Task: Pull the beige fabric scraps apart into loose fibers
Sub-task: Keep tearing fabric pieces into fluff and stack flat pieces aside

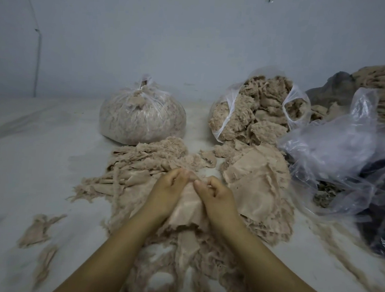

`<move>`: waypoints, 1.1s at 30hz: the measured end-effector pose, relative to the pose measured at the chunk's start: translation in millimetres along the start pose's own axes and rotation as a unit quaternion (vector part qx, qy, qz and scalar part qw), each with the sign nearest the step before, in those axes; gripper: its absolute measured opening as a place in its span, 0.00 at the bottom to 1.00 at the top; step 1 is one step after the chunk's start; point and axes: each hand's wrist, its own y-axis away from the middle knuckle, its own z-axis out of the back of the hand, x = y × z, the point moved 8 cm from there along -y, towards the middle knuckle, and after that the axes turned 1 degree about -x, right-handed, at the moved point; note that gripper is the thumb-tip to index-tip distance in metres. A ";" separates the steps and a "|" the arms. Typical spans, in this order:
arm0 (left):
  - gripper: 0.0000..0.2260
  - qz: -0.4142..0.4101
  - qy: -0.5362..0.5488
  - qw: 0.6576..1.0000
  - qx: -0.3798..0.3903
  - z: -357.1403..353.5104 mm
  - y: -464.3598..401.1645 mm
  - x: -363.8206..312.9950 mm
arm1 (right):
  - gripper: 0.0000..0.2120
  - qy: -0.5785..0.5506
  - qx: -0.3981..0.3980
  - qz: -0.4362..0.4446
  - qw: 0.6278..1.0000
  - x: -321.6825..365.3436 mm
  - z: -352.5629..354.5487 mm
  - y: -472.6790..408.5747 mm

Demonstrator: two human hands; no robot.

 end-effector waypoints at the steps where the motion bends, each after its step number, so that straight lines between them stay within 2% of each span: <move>1: 0.16 0.032 0.035 0.999 0.010 -1.2 0.2 7.1 | 0.14 -0.032 -0.039 -0.004 0.999 -1.2 5.4 -2.5; 4: 0.21 0.157 0.177 0.965 0.108 -16.0 10.7 29.2 | 0.17 -0.028 -0.099 0.023 0.994 5.2 16.5 -4.2; 5: 0.21 0.186 0.205 0.954 0.118 -17.6 14.0 33.9 | 0.17 -0.018 -0.111 0.039 0.993 8.9 18.2 -4.1; 6: 0.20 0.210 0.230 0.944 0.108 -18.1 15.4 37.8 | 0.16 -0.012 -0.122 0.051 0.991 11.7 19.4 -3.5; 8: 0.17 0.227 0.252 0.940 0.042 -16.2 14.2 43.5 | 0.15 0.005 -0.136 0.073 0.988 15.9 20.7 -0.4; 10: 0.11 0.187 0.173 0.965 -0.060 -3.3 9.2 45.1 | 0.14 0.019 -0.147 0.091 0.985 18.3 23.0 2.6; 12: 0.15 0.105 0.063 0.985 -0.123 10.5 4.5 36.1 | 0.14 0.028 -0.158 0.095 0.982 17.4 28.0 3.4; 15: 0.22 0.005 -0.062 0.989 -0.133 17.2 2.3 21.6 | 0.16 0.036 -0.160 0.104 0.981 16.0 33.1 3.7; 18: 0.22 -0.028 -0.137 0.980 -0.144 21.3 -0.3 18.2 | 0.17 0.043 -0.171 0.098 0.980 14.4 39.5 0.9; 21: 0.19 -0.025 -0.191 0.967 -0.167 41.6 -4.1 20.3 | 0.14 0.060 -0.234 0.047 0.969 7.5 72.3 -9.2; 23: 0.17 -0.006 -0.271 0.951 -0.146 62.3 -6.7 27.8 | 0.15 0.133 -0.256 0.005 0.958 1.3 103.5 -17.4; 26: 0.09 0.036 -0.355 0.933 -0.045 80.2 -6.0 48.2 | 0.10 0.264 -0.227 -0.046 0.936 -7.1 134.9 -20.4; 28: 0.07 0.078 -0.364 0.928 0.021 80.7 -0.8 60.6 | 0.16 0.348 -0.215 -0.017 0.912 -2.2 133.0 -16.0; 30: 0.06 0.088 -0.372 0.923 0.048 76.3 1.7 64.3 | 0.15 0.381 -0.206 0.061 0.899 13.2 111.4 -8.4; 31: 0.04 0.065 -0.369 0.926 0.038 73.7 1.3 58.8 | 0.12 0.371 -0.179 0.093 0.907 19.3 94.4 -5.0; 33: 0.09 0.023 -0.313 0.949 0.008 68.9 1.9 45.4 | 0.03 0.308 -0.063 0.101 0.944 20.6 52.6 0.4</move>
